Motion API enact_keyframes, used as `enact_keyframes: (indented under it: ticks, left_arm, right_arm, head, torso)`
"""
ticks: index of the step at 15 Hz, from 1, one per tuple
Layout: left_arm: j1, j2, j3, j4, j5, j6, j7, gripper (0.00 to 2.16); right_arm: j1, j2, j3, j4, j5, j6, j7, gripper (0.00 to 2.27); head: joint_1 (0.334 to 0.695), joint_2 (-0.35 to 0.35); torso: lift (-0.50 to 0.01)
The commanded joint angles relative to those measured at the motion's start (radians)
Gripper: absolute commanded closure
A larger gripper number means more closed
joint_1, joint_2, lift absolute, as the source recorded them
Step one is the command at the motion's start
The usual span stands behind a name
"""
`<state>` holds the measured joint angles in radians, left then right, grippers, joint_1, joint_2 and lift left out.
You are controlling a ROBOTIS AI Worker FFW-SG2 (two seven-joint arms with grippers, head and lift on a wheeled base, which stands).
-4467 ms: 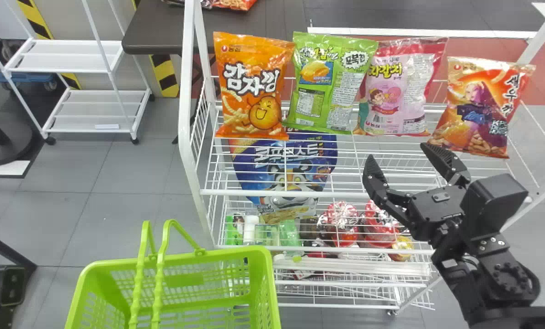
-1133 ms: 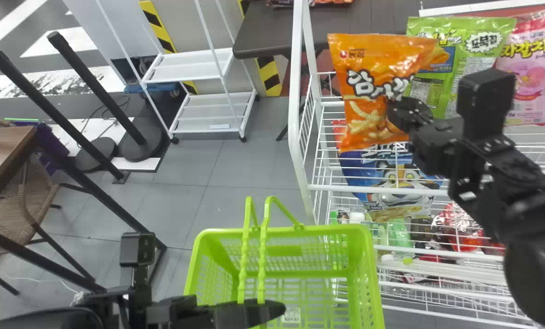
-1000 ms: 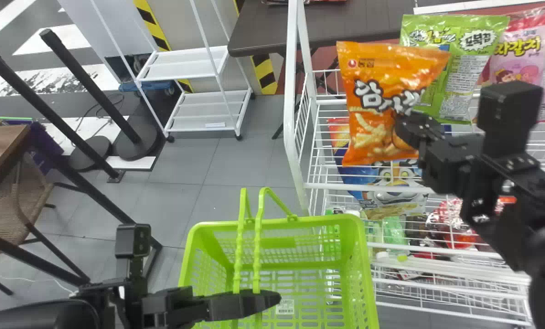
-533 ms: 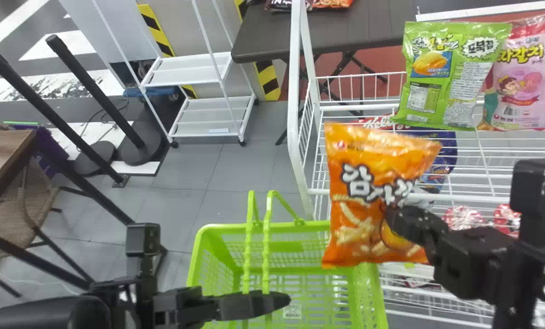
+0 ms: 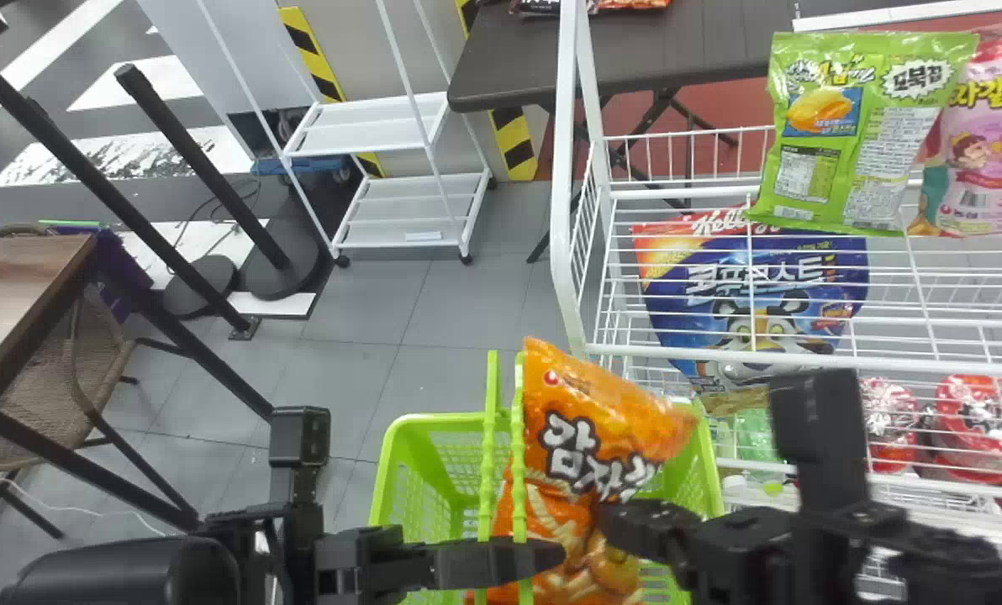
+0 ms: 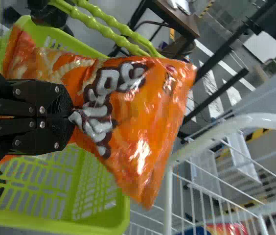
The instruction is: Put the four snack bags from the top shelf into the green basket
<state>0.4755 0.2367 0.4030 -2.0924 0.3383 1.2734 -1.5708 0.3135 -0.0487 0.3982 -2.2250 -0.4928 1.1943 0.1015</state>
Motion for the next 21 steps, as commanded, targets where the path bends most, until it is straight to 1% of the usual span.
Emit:
enact_keyframes:
  ticks: [1, 3, 4, 5, 6, 7, 8, 10, 12, 13, 14, 16, 18, 19, 20, 21]
  left_arm:
    - [-0.001, -0.002, -0.012, -0.005, -0.001, 0.002, -0.010, 2.15]
    - [-0.001, -0.004, -0.018, -0.005, -0.001, 0.005, -0.010, 2.15]
    - [0.000, -0.004, -0.020, -0.005, -0.001, 0.005, -0.010, 2.15]
    - [0.002, -0.005, -0.020, -0.005, -0.001, 0.005, -0.010, 2.15]
    - [0.002, -0.005, -0.020, -0.005, -0.001, 0.005, -0.010, 2.15]
    - [0.002, -0.005, -0.020, -0.005, -0.001, 0.005, -0.010, 2.15]
    - [0.003, -0.005, -0.018, -0.005, -0.002, 0.005, -0.010, 2.15]
    - [0.003, -0.004, -0.015, -0.001, -0.004, 0.002, -0.010, 2.15]
    - [0.002, -0.004, -0.013, -0.001, -0.004, 0.005, -0.010, 2.15]
    - [0.002, -0.004, -0.012, -0.001, -0.004, 0.005, -0.010, 2.15]
    - [0.002, -0.004, -0.010, 0.000, -0.004, 0.005, -0.010, 2.15]
    - [0.002, -0.002, -0.004, 0.002, -0.004, 0.005, -0.010, 2.15]
    - [0.002, 0.000, 0.000, 0.002, -0.004, 0.005, -0.010, 2.15]
    - [0.002, -0.002, 0.003, 0.002, -0.004, 0.005, -0.010, 2.15]
    - [0.000, 0.000, 0.005, 0.005, -0.004, 0.005, -0.010, 2.15]
    - [-0.003, 0.001, 0.005, 0.009, -0.004, 0.005, -0.010, 2.15]
  right_arm:
    - [-0.071, 0.003, 0.094, 0.150, 0.006, -0.097, -0.022, 2.22]
    - [-0.146, 0.013, 0.172, 0.288, 0.005, -0.183, -0.051, 2.22]
    - [-0.189, 0.026, 0.209, 0.366, 0.000, -0.216, -0.059, 2.22]
    - [-0.221, 0.050, 0.228, 0.430, 0.000, -0.222, -0.059, 2.22]
    - [-0.248, 0.050, 0.243, 0.479, 0.005, -0.219, -0.059, 2.16]
    - [-0.267, 0.050, 0.254, 0.499, -0.004, -0.210, -0.059, 2.04]
    - [-0.284, 0.050, 0.258, 0.501, -0.010, -0.143, -0.059, 1.81]
    - [-0.294, 0.050, 0.240, 0.489, -0.015, -0.048, -0.059, 0.00]
    - [-0.260, 0.050, 0.192, 0.398, -0.020, 0.038, -0.051, 0.00]
    - [-0.246, 0.050, 0.166, 0.344, -0.018, 0.109, -0.049, 0.05]
    - [-0.228, 0.033, 0.126, 0.272, -0.018, 0.207, -0.048, 0.07]
    - [-0.186, -0.005, 0.019, 0.122, -0.024, 0.357, -0.042, 0.07]
    - [-0.169, -0.039, -0.117, -0.028, -0.029, 0.378, -0.037, 0.07]
    - [-0.160, -0.054, -0.185, -0.067, -0.030, 0.378, -0.028, 0.07]
    - [-0.157, -0.056, -0.265, -0.117, -0.046, 0.378, -0.023, 0.07]
    - [-0.160, -0.056, -0.328, -0.125, -0.050, 0.378, -0.005, 0.07]
  head:
    - [0.695, 0.350]
    - [0.695, 0.350]
    - [0.695, 0.350]
    - [0.695, 0.350]
    - [0.695, 0.350]
    - [0.695, 0.350]
    - [0.695, 0.350]
    - [0.695, 0.350]
    - [0.695, 0.350]
    - [0.695, 0.350]
    - [0.695, 0.350]
    - [0.695, 0.350]
    - [0.695, 0.350]
    - [0.695, 0.350]
    - [0.695, 0.350]
    - [0.695, 0.350]
  torso:
    - [0.000]
    - [0.000]
    - [0.000]
    - [0.000]
    - [0.000]
    - [0.000]
    - [0.000]
    - [0.000]
    - [0.000]
    - [0.000]
    - [0.000]
    - [0.000]
    - [0.000]
    - [0.000]
    - [0.000]
    - [0.000]
